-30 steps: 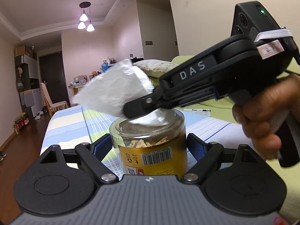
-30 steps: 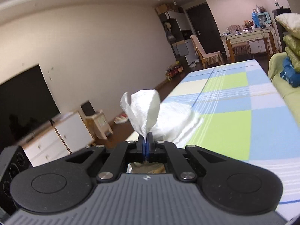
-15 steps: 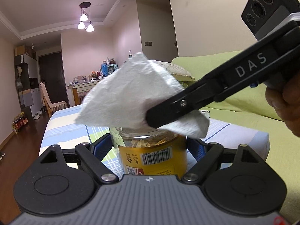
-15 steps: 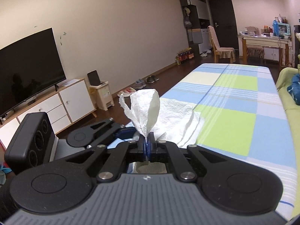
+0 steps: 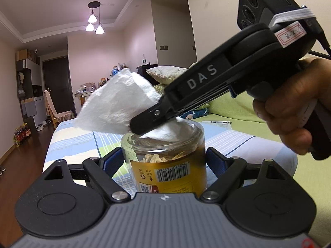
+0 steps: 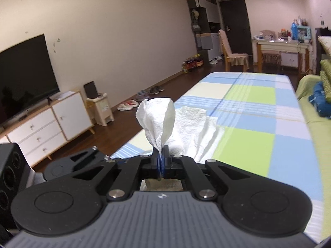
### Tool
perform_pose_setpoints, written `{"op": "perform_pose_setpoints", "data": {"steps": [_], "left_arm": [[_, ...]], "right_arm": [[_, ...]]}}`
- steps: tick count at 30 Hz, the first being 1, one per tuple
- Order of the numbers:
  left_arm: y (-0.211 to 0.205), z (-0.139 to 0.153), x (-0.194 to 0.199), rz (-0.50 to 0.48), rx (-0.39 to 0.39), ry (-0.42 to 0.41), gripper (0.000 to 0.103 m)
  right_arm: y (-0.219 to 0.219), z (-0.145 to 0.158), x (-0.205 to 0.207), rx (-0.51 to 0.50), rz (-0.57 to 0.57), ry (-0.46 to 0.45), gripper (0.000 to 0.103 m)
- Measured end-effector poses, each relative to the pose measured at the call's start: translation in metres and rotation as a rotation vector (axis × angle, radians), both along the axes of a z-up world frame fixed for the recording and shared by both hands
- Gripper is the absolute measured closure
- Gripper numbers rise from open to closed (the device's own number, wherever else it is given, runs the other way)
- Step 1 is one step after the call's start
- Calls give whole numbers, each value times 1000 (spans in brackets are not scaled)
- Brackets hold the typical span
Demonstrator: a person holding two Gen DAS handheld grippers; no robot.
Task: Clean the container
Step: 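Wipe the upright jar's rim with the tissue in the right gripper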
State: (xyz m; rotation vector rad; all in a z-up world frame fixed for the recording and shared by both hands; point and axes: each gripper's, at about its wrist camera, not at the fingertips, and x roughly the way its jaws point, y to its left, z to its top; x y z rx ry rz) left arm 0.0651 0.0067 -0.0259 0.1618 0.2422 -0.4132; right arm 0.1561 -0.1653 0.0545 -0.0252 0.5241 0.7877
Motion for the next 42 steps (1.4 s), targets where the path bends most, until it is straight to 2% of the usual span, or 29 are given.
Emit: {"op": "perform_pose_setpoints", "data": {"steps": [5, 8, 11, 13, 22, 28, 31, 36, 42], "left_arm": [[2, -2, -2, -1, -3, -1, 17], [-1, -5, -7, -1, 1, -2, 17], [-5, 11, 12, 2, -2, 1, 17], [-4, 10, 14, 3, -2, 1, 17], [-4, 15, 24, 2, 4, 3, 17], [-2, 12, 23, 2, 3, 1, 17], [-4, 10, 22, 3, 3, 1, 17], [-6, 10, 22, 4, 3, 1, 17], [-4, 7, 20, 2, 2, 0, 17]], "right_arm": [[-11, 2, -17, -26, 9, -7, 103], [-13, 4, -28, -6, 38, 22, 103], [-8, 3, -30, 15, 56, 33, 103], [-5, 1, -28, 26, 65, 31, 103], [-2, -4, -26, 37, 65, 2, 103], [1, -2, -33, -10, 51, -54, 103], [-2, -2, -30, 5, 37, -41, 103], [-3, 1, -30, 5, 26, -51, 93], [-4, 6, -34, -18, 7, -93, 93]]}}
